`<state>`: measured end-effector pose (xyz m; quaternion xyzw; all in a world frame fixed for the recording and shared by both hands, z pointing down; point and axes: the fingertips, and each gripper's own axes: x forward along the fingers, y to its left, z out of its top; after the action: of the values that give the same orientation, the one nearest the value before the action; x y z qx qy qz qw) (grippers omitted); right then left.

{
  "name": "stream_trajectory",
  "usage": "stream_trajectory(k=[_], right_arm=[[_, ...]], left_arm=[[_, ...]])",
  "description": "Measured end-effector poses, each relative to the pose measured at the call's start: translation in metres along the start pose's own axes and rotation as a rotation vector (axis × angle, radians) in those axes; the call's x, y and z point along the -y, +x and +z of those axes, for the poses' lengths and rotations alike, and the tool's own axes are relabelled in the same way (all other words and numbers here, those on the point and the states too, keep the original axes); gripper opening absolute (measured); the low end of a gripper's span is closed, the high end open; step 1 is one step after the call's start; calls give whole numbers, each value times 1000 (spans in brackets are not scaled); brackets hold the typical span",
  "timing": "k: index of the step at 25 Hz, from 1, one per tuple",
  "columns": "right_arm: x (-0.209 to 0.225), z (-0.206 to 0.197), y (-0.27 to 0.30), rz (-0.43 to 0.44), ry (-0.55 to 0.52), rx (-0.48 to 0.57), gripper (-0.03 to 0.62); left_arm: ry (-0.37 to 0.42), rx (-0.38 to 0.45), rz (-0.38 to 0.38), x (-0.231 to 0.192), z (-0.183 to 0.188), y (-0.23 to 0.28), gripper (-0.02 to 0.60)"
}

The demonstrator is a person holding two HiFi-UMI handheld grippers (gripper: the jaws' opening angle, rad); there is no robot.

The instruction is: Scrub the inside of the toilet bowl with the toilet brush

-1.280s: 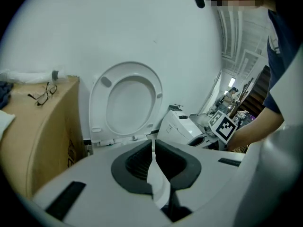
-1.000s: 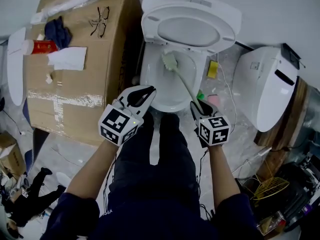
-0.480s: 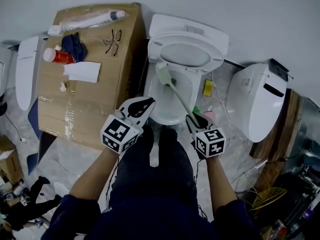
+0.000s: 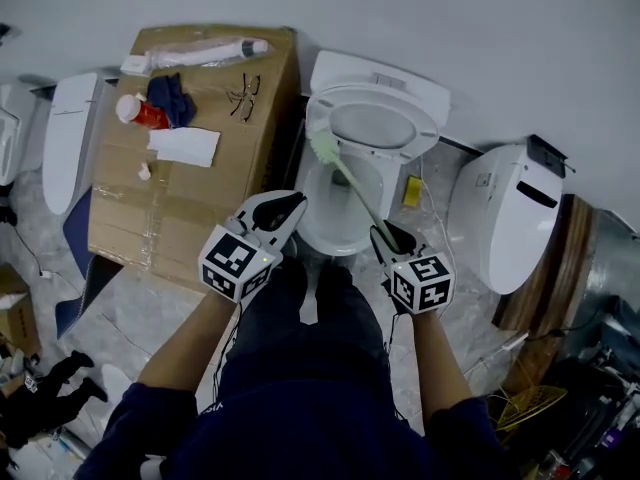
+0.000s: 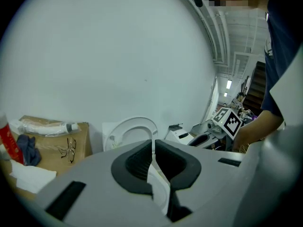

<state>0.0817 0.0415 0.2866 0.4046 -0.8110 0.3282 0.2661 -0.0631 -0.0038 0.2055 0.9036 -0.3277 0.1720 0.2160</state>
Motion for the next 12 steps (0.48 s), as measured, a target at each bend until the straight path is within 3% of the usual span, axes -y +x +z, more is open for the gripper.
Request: stream_trajectory(k=[12], right_arm=[[-29, 82, -47, 43, 4, 179, 87]], left_arm=[[52, 97, 23, 11, 59, -37, 44]])
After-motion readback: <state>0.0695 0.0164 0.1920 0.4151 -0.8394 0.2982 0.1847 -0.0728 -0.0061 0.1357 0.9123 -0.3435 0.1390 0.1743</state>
